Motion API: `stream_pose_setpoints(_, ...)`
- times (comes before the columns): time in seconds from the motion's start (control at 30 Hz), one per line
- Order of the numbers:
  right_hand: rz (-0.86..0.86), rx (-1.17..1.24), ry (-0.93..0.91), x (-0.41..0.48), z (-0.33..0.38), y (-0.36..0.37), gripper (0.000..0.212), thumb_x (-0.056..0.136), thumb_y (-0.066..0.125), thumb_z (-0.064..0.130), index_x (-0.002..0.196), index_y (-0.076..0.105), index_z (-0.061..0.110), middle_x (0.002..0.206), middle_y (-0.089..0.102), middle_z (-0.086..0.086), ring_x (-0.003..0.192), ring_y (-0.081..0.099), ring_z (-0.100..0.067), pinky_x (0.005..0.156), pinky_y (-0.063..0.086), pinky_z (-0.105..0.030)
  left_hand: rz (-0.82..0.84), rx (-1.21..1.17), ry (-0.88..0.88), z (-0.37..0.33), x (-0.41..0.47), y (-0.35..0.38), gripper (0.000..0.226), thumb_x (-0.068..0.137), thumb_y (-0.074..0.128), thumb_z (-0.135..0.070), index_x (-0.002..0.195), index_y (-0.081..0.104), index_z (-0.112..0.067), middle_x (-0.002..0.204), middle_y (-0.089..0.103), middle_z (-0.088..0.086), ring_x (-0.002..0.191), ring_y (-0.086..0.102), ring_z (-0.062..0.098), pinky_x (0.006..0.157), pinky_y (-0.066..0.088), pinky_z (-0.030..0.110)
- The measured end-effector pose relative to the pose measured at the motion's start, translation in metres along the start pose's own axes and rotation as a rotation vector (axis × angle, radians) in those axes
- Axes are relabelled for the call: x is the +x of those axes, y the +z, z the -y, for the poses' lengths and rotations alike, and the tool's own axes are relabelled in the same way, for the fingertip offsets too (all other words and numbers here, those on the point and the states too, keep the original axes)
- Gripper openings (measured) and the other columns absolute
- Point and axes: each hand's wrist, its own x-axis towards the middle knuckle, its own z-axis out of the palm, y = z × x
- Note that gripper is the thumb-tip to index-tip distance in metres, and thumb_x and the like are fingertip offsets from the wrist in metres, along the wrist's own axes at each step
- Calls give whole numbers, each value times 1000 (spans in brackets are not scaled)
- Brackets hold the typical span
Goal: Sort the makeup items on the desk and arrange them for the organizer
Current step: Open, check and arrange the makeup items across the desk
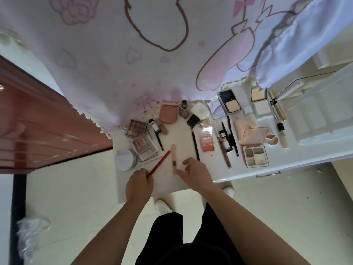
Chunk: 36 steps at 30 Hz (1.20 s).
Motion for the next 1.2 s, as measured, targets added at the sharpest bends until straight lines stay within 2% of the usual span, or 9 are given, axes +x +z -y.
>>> stream_pose_setpoints(0.1,-24,-30,33,-1,17,27,52,82,71,53,118,56,17,108,60,1,100,59,-18,83,47,-28,-20,-38,-30,16,0,-4,16,95,58,-29,93,63,-14,91,67,3,85,63,25,73,48,35)
stream_pose_setpoints(0.23,-143,-61,52,2,26,36,29,97,56,35,109,60,9,102,66,-6,95,63,-23,76,46,-30,-6,-63,-62,27,3,-10,18,94,61,-32,96,64,-14,96,69,4,88,64,26,78,51,37)
stream_pose_setpoints(0.37,-48,82,0,-8,31,19,31,100,51,38,105,66,12,93,70,-1,85,64,-18,75,50,-30,-46,-185,-76,16,2,-27,30,94,61,-37,113,61,-14,103,66,3,91,63,22,76,45,31)
stream_pose_setpoints(0.5,60,343,-89,-35,48,-6,19,99,58,36,105,66,19,90,73,1,86,70,-17,81,59,-36,-8,-708,-125,-28,0,-68,36,98,53,-47,123,54,-21,111,65,-1,98,61,17,84,48,34)
stream_pose_setpoints(0.57,72,443,-158,-53,62,-21,13,98,61,30,104,68,21,90,73,0,86,70,-14,77,60,-29,66,-966,-109,-53,-4,-90,34,101,46,-48,118,57,-20,107,68,0,93,64,16,76,50,31)
stream_pose_setpoints(0.8,-128,874,-212,-94,103,-69,20,99,60,30,101,76,19,76,71,-2,72,68,-12,62,51,-20,48,-1299,110,-92,-31,-142,20,104,50,-22,104,70,-22,101,75,3,86,60,14,73,46,32)
stream_pose_setpoints(1.0,-323,727,-464,-105,115,-84,15,93,69,24,90,75,37,73,74,3,70,71,-11,64,54,-22,-67,-1566,76,-109,-45,-152,26,97,60,-17,77,77,-20,81,71,8,76,55,16,71,44,27)
stream_pose_setpoints(1.13,-512,500,-626,-104,108,-80,21,85,77,10,95,78,28,94,73,15,85,70,-5,72,54,-17,-55,-1602,-7,-110,-46,-154,26,94,64,-23,73,78,-16,80,69,12,73,54,16,64,37,25)
stream_pose_setpoints(1.2,-452,539,-578,-108,111,-81,22,84,79,16,104,75,26,96,72,12,85,69,-6,71,54,-17,-33,-1595,-10,-110,-47,-158,26,95,64,-25,74,77,-17,79,70,10,70,56,13,61,37,24)
